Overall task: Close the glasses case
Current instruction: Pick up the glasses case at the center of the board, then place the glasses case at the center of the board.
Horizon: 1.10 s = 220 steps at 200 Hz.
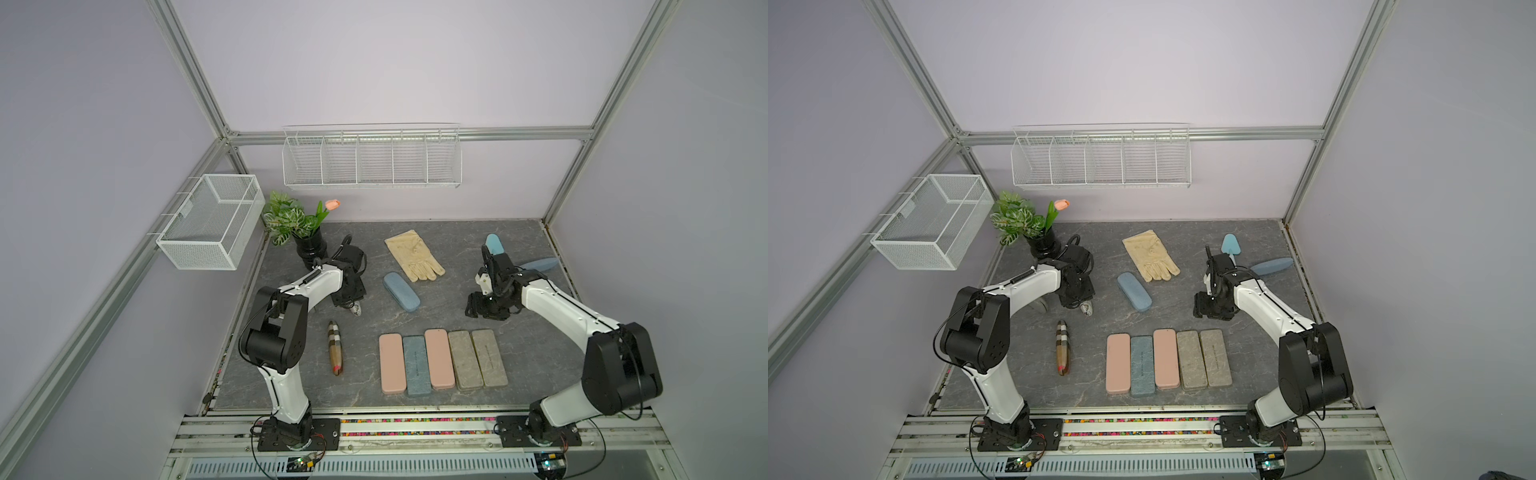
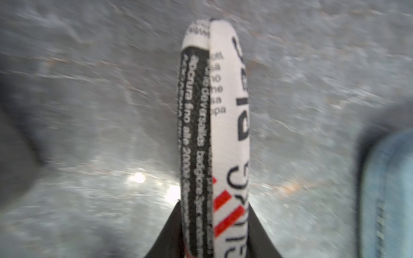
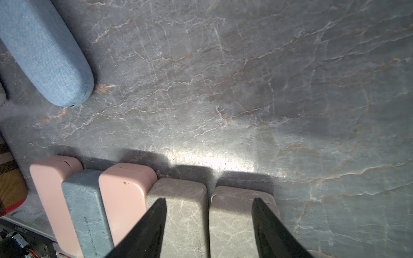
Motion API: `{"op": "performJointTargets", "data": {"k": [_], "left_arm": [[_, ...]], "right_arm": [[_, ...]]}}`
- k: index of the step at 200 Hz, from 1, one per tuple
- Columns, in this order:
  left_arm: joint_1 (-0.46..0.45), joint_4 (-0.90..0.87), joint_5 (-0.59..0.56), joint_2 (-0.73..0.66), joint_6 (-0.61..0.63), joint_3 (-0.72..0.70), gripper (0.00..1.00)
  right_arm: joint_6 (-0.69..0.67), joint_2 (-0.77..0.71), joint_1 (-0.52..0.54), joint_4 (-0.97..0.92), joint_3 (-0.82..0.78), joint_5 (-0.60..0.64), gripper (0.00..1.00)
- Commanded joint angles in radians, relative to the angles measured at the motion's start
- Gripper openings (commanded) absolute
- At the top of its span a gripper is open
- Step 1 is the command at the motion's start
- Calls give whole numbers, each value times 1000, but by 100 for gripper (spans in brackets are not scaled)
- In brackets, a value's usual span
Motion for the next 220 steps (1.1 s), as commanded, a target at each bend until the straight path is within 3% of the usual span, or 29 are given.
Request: {"op": "performJointTargets", "data": {"k": [1, 46, 136, 178, 220], "left_arm": [[-29, 184, 169, -59, 20, -54, 21], [-89, 402, 293, -100, 48, -146, 21], [-99, 724, 542, -56, -65, -312, 21], [-107, 737, 580, -50, -63, -330, 23], [-107, 655, 548, -69, -31, -329, 49]], "right_arm": [[10, -28, 3, -1, -18, -5, 64], [8, -53, 3, -18, -15, -2, 64], [11, -79, 2, -36, -4, 2, 64], [13, -74, 3, -33, 0, -1, 64], [19, -74, 6, -26, -1, -8, 65]]}}
